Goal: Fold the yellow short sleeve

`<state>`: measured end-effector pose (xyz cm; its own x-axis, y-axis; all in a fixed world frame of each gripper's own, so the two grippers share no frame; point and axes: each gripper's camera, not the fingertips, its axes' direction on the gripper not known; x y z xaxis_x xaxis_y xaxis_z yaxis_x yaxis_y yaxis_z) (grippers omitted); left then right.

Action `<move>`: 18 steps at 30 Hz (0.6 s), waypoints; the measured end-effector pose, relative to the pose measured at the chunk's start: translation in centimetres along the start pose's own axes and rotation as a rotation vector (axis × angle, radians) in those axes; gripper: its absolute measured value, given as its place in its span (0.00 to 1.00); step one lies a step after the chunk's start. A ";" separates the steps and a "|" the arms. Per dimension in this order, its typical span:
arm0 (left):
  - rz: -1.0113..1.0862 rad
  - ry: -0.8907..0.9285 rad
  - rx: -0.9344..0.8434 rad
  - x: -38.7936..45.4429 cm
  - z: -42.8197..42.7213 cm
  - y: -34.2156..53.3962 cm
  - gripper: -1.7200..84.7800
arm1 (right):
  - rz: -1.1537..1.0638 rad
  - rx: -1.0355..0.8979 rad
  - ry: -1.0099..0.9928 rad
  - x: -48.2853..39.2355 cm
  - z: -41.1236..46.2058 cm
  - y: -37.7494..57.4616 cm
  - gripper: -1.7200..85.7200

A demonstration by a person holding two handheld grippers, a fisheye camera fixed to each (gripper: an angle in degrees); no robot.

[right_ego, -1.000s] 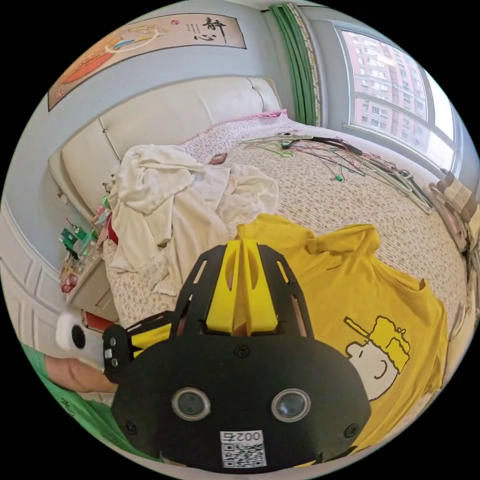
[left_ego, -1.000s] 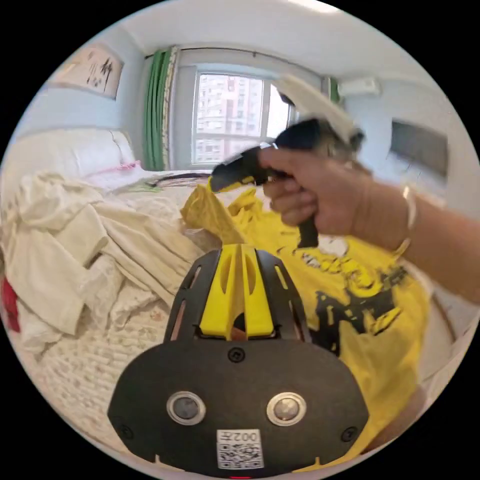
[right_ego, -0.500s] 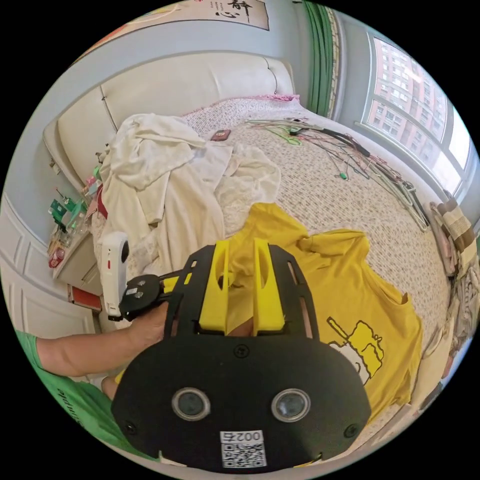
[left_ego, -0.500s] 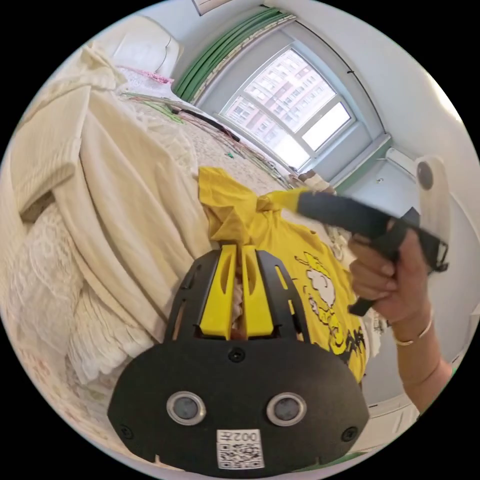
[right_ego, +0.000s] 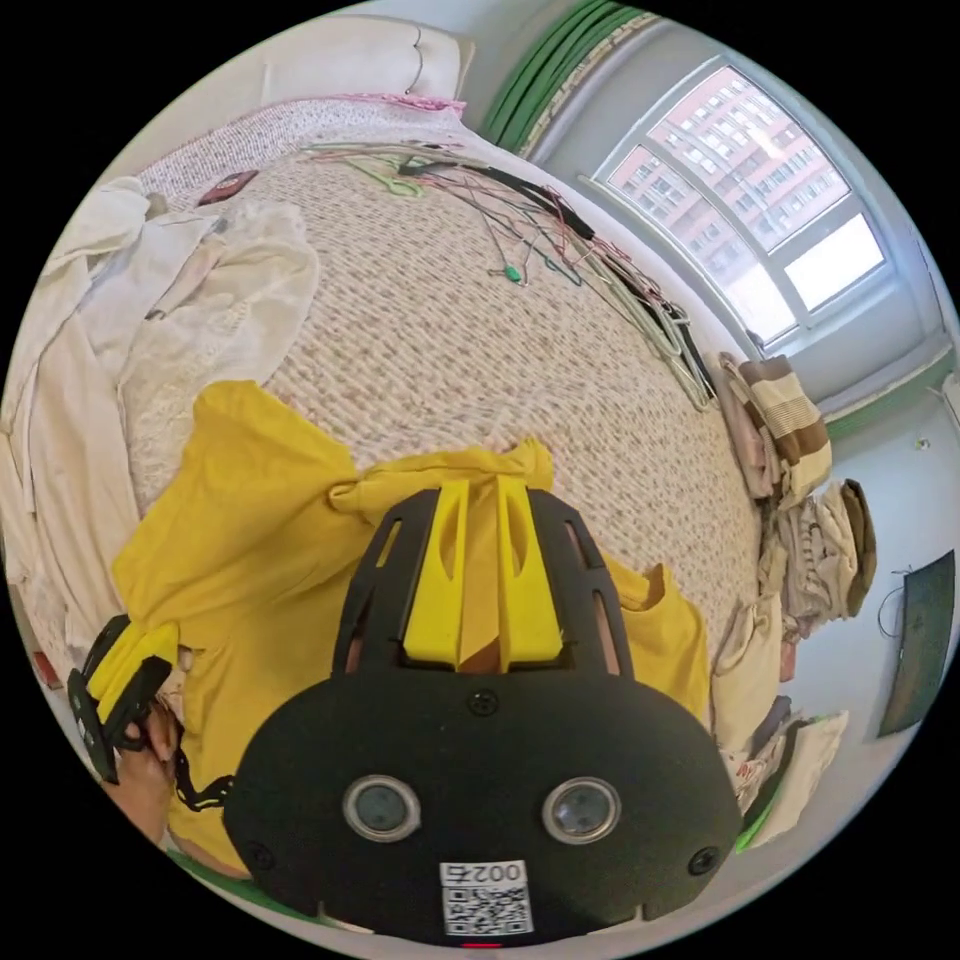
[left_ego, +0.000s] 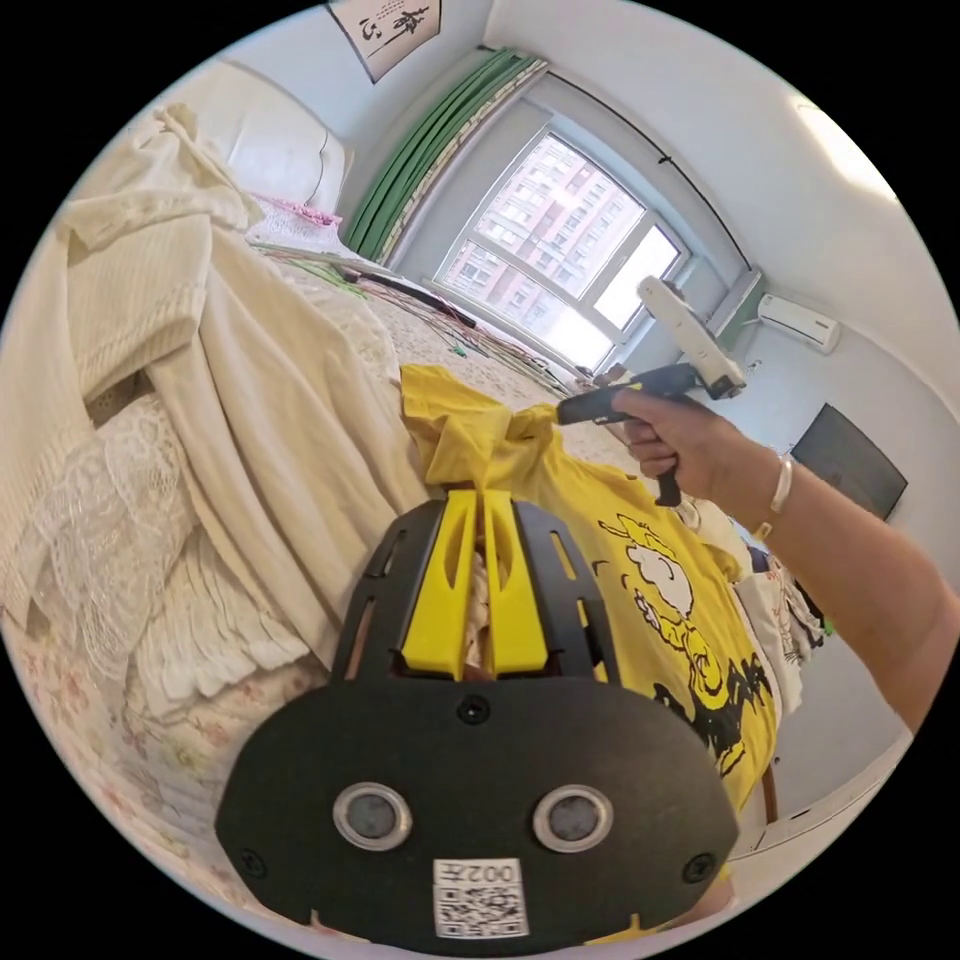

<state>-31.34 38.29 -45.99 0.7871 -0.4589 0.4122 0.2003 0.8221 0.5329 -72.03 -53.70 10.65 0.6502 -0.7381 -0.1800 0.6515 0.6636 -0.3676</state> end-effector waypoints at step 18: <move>0.107 0.005 -0.017 4.0 1.4 4.4 0.01 | -0.341 0.009 -0.288 -12.0 -1.4 -6.5 0.13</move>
<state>-28.08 39.59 -40.95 0.8075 -0.3664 0.4623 0.1248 0.8721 0.4732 -84.57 -49.34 13.93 0.4794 -0.8515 0.2124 0.8500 0.3903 -0.3538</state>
